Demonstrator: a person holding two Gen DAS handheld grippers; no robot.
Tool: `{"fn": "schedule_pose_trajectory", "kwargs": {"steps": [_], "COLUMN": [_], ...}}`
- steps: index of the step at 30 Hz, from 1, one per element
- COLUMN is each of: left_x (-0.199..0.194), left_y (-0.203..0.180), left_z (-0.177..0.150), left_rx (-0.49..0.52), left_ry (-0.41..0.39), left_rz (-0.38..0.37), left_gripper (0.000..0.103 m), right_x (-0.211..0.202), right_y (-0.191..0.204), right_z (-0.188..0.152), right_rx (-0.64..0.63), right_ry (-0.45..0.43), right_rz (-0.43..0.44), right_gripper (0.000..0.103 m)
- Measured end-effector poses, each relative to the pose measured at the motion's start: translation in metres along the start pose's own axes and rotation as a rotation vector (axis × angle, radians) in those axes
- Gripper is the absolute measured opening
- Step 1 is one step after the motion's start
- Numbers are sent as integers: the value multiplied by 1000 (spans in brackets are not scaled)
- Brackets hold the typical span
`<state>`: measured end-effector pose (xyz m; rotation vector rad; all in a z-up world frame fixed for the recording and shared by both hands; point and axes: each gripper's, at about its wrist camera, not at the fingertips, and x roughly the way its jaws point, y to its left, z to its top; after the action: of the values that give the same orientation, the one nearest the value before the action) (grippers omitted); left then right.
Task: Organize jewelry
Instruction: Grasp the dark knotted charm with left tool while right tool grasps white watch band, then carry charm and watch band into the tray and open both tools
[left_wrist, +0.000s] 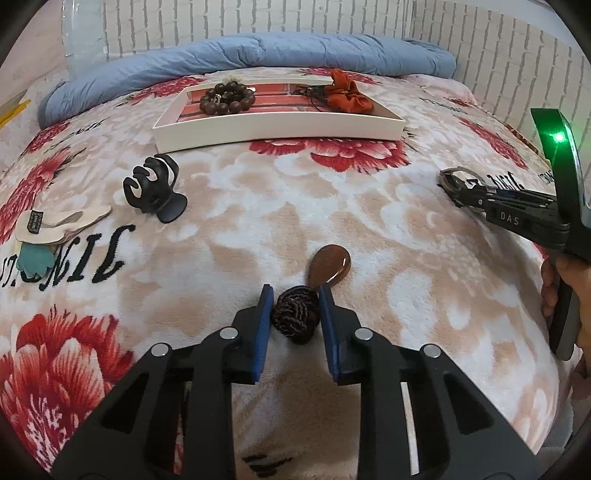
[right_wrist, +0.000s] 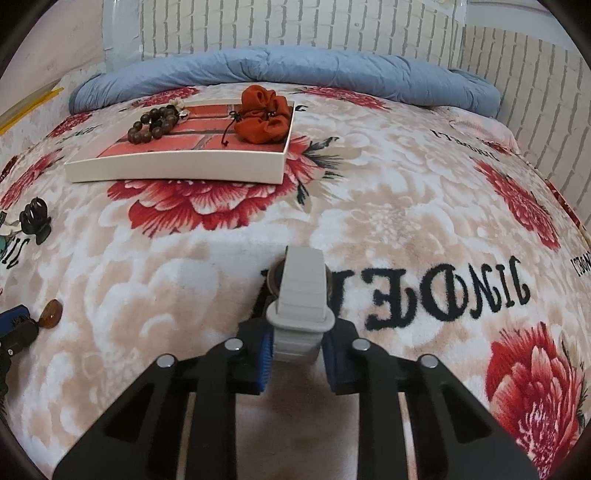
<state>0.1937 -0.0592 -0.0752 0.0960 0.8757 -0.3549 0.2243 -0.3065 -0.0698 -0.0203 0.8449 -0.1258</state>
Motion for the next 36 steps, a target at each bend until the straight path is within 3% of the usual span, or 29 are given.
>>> {"fn": "schedule_pose_trajectory", "kwargs": {"steps": [10, 17, 28, 36], "left_x": [-11, -21, -46, -32], "left_y": [4, 5, 1, 1], "left_z": [4, 25, 104, 167], "left_rx": [-19, -19, -14, -26], "left_ry": [-41, -86, -230, -286], "left_rz": [-18, -23, -22, -30], "left_gripper": [21, 21, 17, 17], "right_x": [-10, -21, -41, -31], "right_y": [0, 0, 6, 19], "right_z": [3, 14, 63, 114], "right_rx": [-2, 4, 18, 33], "right_ry": [-45, -90, -207, -273], "right_rz": [9, 31, 86, 137], "right_gripper": [20, 20, 20, 20]}}
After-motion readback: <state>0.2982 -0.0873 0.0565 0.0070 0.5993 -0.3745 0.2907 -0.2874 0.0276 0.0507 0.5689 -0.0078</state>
